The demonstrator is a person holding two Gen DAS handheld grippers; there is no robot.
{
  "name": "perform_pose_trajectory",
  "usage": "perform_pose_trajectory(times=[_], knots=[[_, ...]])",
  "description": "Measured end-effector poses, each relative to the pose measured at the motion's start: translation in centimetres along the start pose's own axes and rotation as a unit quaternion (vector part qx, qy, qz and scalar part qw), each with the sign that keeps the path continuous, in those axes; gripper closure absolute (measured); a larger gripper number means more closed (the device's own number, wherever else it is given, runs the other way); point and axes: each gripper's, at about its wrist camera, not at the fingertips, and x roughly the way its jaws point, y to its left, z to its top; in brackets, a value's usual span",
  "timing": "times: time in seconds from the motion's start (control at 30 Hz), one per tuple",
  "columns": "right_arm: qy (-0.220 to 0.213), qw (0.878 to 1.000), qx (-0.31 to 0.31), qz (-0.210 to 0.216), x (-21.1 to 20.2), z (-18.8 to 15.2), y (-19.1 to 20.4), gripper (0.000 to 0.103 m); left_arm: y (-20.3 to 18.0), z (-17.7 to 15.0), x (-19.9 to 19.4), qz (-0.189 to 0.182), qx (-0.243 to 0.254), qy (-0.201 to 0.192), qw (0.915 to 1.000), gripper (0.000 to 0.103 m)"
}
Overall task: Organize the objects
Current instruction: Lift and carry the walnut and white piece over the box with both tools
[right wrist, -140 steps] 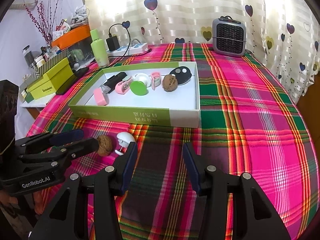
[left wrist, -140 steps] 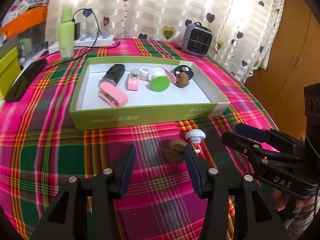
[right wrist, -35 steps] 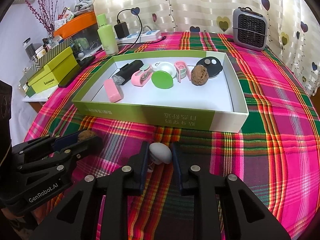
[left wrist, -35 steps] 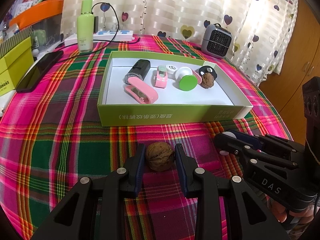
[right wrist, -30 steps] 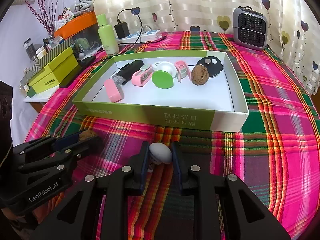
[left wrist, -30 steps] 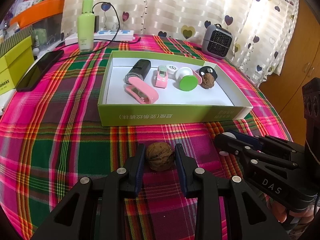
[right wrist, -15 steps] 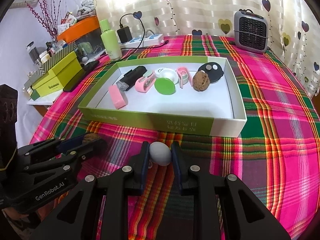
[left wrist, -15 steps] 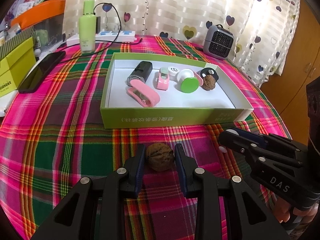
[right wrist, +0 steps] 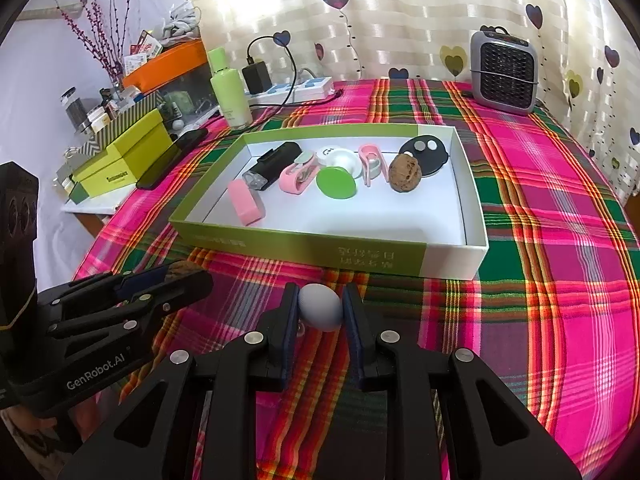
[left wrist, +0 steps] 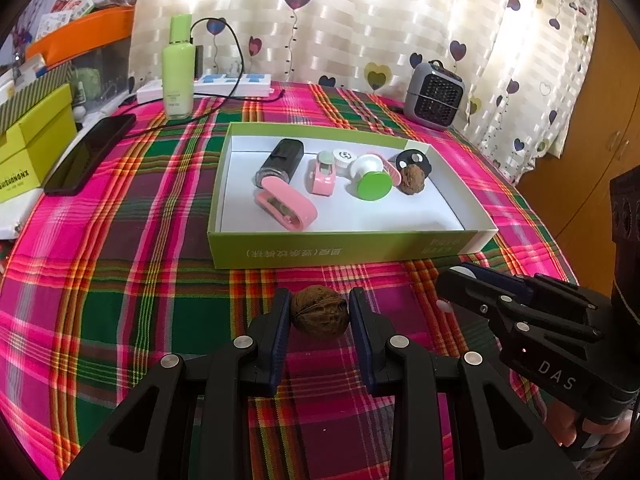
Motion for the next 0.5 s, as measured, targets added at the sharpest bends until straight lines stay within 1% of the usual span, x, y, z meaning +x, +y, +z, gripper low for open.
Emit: perform_pose_trajectory(times=[0.5], knots=[[-0.025,1.000,-0.007,-0.001,-1.5,1.0,-0.1,0.080,-1.0,1.7,-1.2,-0.002,0.010,-0.019,0.9998,0.076]])
